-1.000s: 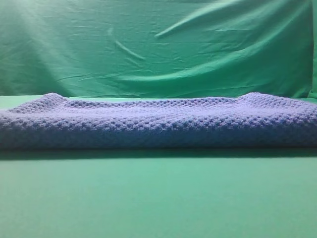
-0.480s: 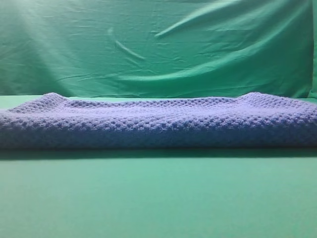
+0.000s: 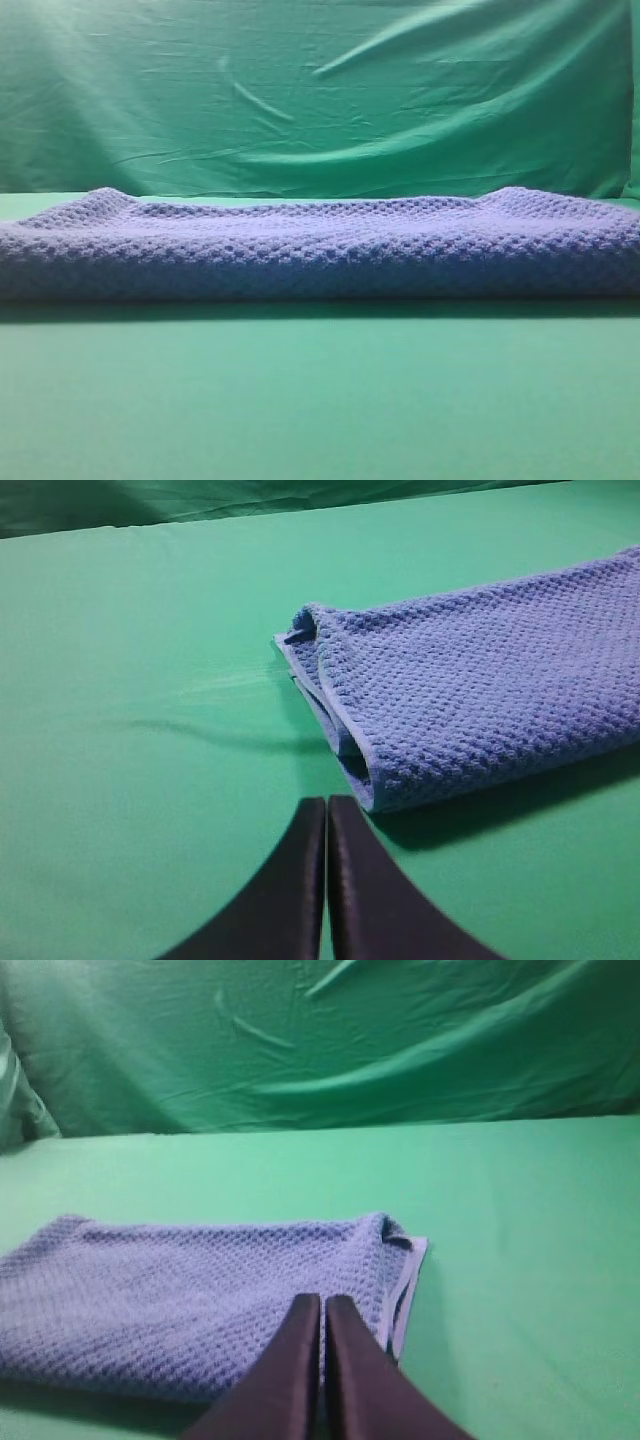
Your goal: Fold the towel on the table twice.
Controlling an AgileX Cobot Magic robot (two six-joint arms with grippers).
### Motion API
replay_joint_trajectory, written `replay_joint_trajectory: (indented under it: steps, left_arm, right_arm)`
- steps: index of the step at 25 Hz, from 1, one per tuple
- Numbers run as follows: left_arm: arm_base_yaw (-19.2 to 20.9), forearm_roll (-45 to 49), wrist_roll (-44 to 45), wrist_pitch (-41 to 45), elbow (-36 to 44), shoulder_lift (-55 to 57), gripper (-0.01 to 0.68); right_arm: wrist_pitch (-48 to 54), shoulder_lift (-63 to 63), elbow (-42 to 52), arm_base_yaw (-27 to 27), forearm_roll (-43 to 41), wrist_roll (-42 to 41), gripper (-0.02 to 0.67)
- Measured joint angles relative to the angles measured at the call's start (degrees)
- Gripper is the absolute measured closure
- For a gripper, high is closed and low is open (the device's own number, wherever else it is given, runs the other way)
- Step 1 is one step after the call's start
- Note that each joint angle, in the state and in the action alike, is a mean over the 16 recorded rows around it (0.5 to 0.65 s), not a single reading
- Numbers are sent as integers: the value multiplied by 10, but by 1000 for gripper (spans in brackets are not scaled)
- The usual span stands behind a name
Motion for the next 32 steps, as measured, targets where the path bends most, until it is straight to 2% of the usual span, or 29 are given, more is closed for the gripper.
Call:
replay_joint_trajectory:
  steps: [11,21,26,32]
  left_arm:
    - [0,3,8,2,0,0,673]
    - [5,3,9,2,0,0,673]
    - [29,3,9,2,0,0,673]
    - [79,3,9,2,0,0,673]
  right_arm:
    - [79,0,0,0,-4,-1,649]
    - [85,0,0,-1,-4,-1,649]
    - [85,0,0,-18,-4,-1,649]
    - [85,0,0,-68,-4,-1,649]
